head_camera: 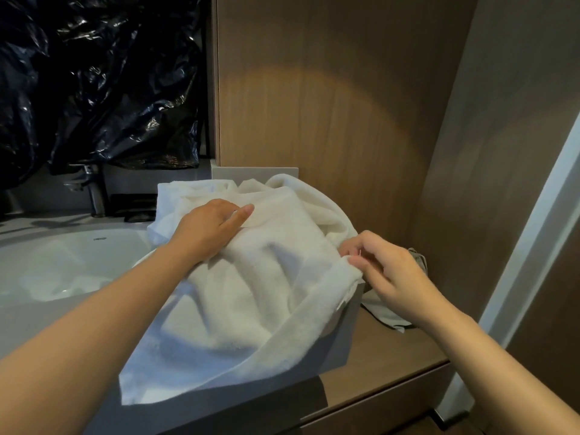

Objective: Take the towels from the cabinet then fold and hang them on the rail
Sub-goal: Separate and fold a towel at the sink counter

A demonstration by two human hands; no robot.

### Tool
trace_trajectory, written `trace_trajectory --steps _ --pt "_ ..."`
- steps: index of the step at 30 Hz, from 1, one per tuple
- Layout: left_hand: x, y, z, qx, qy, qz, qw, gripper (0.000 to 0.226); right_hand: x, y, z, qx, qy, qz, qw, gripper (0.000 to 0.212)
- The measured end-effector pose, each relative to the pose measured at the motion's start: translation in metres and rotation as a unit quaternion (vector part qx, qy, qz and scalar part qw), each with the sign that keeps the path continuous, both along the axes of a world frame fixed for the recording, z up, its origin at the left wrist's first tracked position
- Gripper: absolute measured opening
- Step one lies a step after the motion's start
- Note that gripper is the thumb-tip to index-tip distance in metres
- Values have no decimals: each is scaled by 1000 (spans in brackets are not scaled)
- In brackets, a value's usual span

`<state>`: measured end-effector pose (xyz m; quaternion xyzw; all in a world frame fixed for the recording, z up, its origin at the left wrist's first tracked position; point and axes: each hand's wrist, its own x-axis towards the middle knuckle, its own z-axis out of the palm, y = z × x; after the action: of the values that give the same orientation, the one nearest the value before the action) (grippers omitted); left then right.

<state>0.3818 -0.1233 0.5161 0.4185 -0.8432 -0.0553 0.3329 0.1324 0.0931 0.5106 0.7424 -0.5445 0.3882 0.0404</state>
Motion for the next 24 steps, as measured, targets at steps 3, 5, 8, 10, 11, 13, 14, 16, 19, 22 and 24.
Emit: trace_trajectory --steps 3,5,8,10,11,13,14,16,19,22,24 --pt "-1 -5 -2 11 23 10 1000 77 6 13 4 -30 -112 10 993 18" --pt "-3 -6 -3 14 35 12 999 82 9 19 2 -24 -163 13 986 15" --pt "-3 -4 -4 12 31 13 999 76 12 29 -8 -16 -228 18 973 13" --pt "0 -8 -6 11 21 15 1000 87 17 36 -18 -33 -297 6 954 12" --pt "2 -9 -7 10 13 18 1000 91 22 39 -24 -40 -335 -5 941 12" --pt "4 -12 -8 6 -4 22 1000 88 31 44 -37 -54 -397 -35 916 20" --pt "5 -12 -9 6 -10 21 1000 86 35 45 -43 -67 -418 -54 904 19" --pt "5 -11 -10 11 -15 17 1000 87 41 49 -49 -111 -439 -83 888 12" --pt "6 -9 -12 6 -20 19 1000 84 39 55 -48 -144 -359 -78 919 6" --pt "6 -6 -12 7 -20 28 999 77 31 58 -44 -45 -262 -64 962 4" --pt "5 -5 -12 1 -25 26 999 76 27 60 -42 12 -250 -41 967 8"
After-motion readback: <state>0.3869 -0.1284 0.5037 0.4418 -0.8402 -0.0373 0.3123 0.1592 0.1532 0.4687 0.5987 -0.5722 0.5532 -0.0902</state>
